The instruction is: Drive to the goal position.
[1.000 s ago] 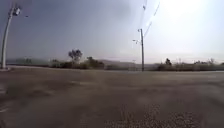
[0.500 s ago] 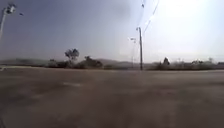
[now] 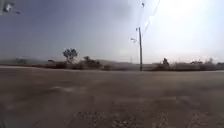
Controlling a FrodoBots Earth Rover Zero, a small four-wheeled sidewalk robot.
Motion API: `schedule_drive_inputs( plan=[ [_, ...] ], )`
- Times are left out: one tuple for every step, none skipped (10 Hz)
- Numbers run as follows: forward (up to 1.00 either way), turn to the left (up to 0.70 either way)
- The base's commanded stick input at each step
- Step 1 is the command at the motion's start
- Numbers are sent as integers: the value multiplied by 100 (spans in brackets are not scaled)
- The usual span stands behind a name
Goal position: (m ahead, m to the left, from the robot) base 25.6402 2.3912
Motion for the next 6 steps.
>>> schedule_drive_inputs(
  plan=[
    [85,0],
    [85,0],
    [85,0],
    [85,0],
    [85,0],
    [85,0]
  ],
)
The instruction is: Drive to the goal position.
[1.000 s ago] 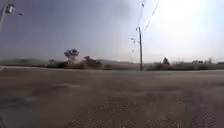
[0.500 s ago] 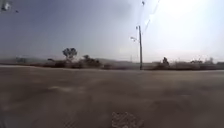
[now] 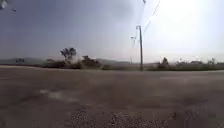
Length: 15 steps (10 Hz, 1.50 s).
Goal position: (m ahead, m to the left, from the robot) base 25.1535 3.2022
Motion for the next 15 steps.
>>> schedule_drive_inputs(
  plan=[
    [85,0],
    [85,0],
    [85,0],
    [85,0],
    [85,0],
    [85,0],
    [85,0],
    [85,0],
    [85,0],
    [85,0],
    [85,0],
    [85,0],
    [85,0],
    [85,0],
    [85,0]
  ],
)
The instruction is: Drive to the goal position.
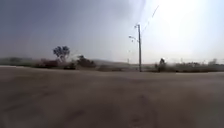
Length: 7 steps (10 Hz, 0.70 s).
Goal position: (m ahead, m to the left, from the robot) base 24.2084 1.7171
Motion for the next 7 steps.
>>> schedule_drive_inputs(
  plan=[
    [85,0],
    [85,0],
    [85,0],
    [85,0],
    [85,0],
    [85,0],
    [85,0]
  ],
)
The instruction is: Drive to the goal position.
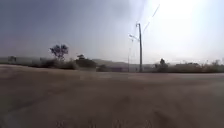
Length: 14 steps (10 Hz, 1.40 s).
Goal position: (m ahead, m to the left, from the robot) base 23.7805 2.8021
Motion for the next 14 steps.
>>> schedule_drive_inputs(
  plan=[
    [85,0],
    [85,0],
    [85,0],
    [85,0],
    [85,0],
    [85,0],
    [85,-27],
    [85,-27],
    [85,-23],
    [85,-9],
    [85,0],
    [85,0],
    [85,0],
    [85,0]
  ],
)
